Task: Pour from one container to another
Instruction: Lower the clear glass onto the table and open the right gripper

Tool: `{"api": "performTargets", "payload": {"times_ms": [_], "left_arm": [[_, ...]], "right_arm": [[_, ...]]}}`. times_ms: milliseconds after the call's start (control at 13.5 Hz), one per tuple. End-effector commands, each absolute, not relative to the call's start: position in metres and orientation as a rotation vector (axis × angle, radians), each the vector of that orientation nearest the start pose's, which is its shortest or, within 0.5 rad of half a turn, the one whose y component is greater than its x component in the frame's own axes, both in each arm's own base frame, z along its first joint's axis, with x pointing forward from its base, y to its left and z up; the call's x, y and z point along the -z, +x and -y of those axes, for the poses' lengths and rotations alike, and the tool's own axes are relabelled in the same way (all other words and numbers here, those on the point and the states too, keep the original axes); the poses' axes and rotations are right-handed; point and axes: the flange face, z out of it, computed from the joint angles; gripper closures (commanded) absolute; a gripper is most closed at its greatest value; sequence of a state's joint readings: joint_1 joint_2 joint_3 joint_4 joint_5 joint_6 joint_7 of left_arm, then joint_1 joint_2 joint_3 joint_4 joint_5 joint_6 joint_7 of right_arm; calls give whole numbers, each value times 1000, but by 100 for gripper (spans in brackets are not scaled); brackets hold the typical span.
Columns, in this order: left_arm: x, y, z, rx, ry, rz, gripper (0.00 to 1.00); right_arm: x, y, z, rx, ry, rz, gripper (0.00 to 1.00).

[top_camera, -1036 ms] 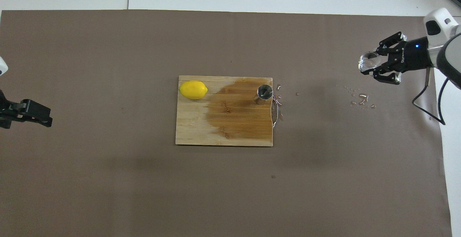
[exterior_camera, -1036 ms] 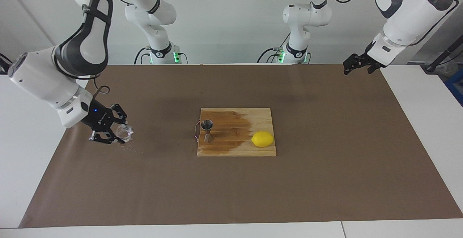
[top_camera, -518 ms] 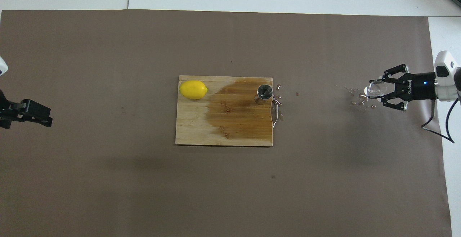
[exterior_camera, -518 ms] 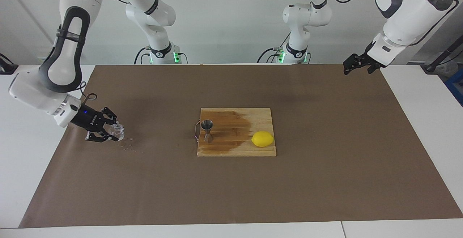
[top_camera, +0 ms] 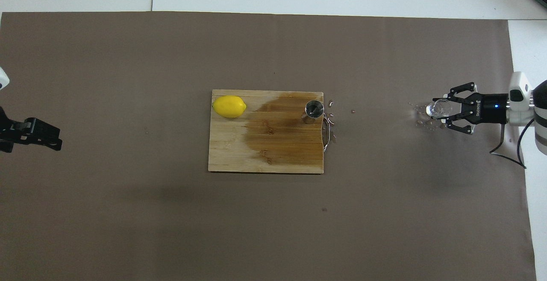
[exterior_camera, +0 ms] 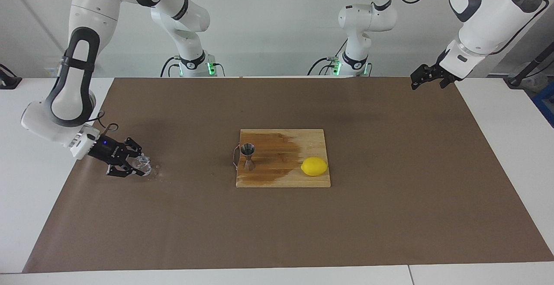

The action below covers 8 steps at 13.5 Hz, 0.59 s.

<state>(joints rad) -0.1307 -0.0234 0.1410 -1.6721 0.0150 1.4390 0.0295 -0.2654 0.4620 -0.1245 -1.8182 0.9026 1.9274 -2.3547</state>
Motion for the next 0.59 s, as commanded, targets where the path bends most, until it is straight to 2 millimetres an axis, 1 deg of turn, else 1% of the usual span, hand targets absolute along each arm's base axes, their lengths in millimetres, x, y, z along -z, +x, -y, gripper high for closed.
{"api": "performTargets", "payload": {"times_ms": [0, 74, 148, 296, 518], "left_arm": [[-581, 518, -9, -335, -3117, -13, 0], [-581, 518, -9, -335, -3117, -13, 0], [-581, 518, -9, -335, -3117, -13, 0], [-581, 518, -9, -335, -3117, -13, 0], [-581, 518, -9, -335, -3117, -13, 0]], "right_arm": [[-273, 594, 179, 913, -1869, 1725, 81], [-267, 593, 179, 922, -1864, 1717, 80], [-260, 593, 174, 949, -1848, 1723, 79], [-256, 590, 173, 951, -1853, 1724, 67], [-250, 584, 174, 946, -1863, 1724, 56]]}}
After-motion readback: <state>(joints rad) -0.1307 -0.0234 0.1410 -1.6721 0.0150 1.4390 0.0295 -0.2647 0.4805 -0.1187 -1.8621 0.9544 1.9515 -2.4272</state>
